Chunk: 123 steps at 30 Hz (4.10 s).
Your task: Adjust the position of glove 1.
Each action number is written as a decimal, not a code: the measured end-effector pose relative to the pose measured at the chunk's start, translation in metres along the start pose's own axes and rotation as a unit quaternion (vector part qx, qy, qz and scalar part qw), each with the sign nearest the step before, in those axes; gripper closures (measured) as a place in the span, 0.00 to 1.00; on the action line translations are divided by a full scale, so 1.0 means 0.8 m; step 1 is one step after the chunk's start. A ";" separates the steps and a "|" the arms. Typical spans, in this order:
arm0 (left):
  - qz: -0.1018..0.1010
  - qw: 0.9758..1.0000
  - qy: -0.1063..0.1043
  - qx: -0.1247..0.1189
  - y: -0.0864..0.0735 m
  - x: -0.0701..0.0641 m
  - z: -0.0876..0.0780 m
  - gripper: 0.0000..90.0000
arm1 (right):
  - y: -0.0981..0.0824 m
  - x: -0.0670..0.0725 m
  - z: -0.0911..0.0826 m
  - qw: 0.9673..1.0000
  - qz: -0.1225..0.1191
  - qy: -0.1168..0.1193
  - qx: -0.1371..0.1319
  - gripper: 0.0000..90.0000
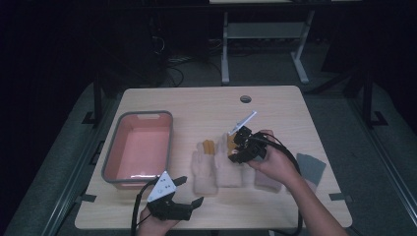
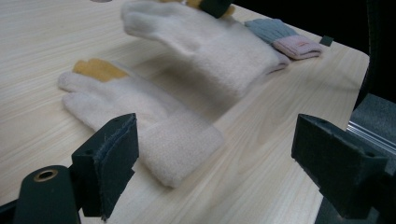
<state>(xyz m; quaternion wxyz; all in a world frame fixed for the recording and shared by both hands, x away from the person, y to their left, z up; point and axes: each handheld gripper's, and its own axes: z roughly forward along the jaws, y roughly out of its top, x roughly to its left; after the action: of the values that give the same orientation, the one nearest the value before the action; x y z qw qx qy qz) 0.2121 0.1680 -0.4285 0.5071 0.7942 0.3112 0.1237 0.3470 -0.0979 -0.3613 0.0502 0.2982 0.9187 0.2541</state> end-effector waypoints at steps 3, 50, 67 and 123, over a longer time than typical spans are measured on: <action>0.004 1.000 0.001 0.002 0.001 0.001 -0.002 0.16 | 0.012 0.007 0.005 1.000 -0.008 0.003 -0.001 0.69; -0.001 1.000 0.002 0.008 0.000 0.003 -0.003 0.17 | 0.043 0.033 0.091 0.999 -0.010 0.041 0.034 0.55; -0.002 1.000 -0.001 0.006 0.000 0.002 -0.006 0.17 | 0.081 0.057 0.129 0.996 -0.054 -0.015 0.064 0.33; -0.144 0.981 -0.043 0.125 0.033 0.025 0.101 0.20 | -0.029 -0.014 0.050 0.989 0.140 0.034 -0.017 0.36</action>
<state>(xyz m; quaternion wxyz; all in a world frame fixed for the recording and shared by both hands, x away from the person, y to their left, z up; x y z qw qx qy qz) 0.2787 0.1139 -0.4445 0.4293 0.8026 0.4135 -0.0249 0.3537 -0.1026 -0.4082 -0.0128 0.4145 0.8646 0.2839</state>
